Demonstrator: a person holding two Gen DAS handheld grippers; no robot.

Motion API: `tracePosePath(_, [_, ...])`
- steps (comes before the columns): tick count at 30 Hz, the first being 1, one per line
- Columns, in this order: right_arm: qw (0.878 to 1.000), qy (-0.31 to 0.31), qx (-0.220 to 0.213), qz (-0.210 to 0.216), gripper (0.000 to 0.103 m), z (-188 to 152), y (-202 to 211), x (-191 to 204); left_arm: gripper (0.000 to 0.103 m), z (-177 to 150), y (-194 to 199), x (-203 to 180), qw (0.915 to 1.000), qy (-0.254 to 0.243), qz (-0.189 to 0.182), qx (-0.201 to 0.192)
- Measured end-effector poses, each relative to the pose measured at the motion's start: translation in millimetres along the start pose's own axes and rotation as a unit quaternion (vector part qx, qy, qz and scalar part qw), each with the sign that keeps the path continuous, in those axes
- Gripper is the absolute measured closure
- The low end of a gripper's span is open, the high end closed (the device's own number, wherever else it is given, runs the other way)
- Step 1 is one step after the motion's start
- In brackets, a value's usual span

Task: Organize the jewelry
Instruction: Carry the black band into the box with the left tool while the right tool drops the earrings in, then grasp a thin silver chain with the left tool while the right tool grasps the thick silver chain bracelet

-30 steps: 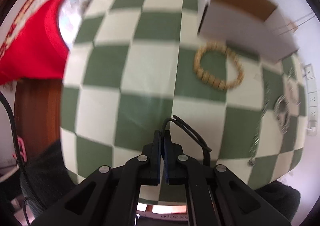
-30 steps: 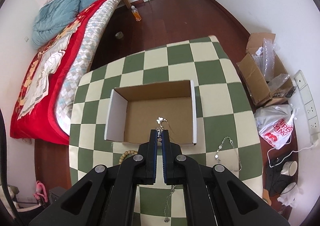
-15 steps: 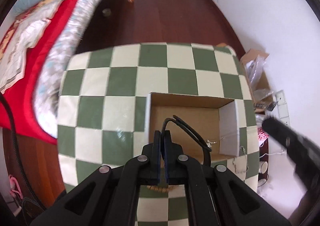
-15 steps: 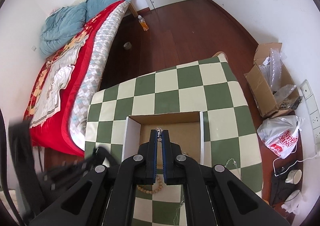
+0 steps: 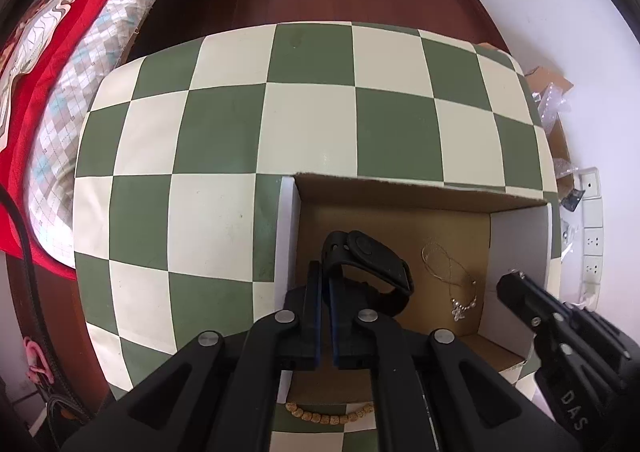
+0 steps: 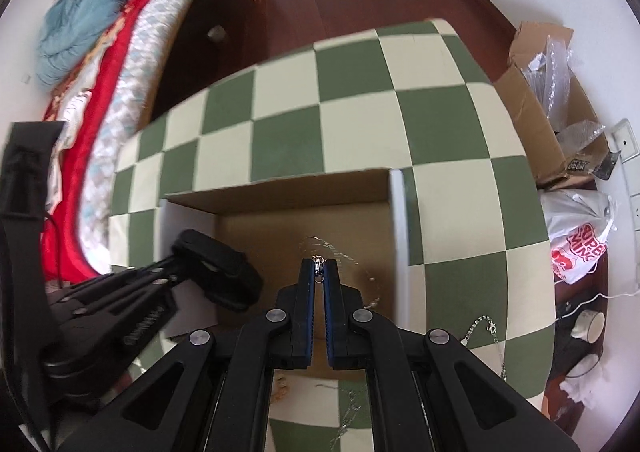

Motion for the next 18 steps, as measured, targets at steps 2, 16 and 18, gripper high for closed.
tracePosePath(2, [1.000,0.001,0.005,0.003,0.098,0,-3,-1,0.096,1,5,0,1.0000,0.001,-0.001,-0.001])
tracePosePath(16, [0.998,0.038,-0.017,-0.057,0.015,-1,40,-1,0.001,15,78,-2,0.9945,-0.009,0.050,-0.091])
tracePosePath(18, [0.995,0.054,-0.021,-0.087,0.004,-6,47,-1,0.000,12,87,0,0.9909,-0.020,0.079,-0.108])
Point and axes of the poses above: each gripper's, at about its wrist camera, not at the fingertips, and y roughly against the way its jaws point, x to its left, z to its top, the point moved 7 cm from there along -y, roughly the way its jaws point, and after that the axes turned 11 degrees about -z, right-handed, at the moved point
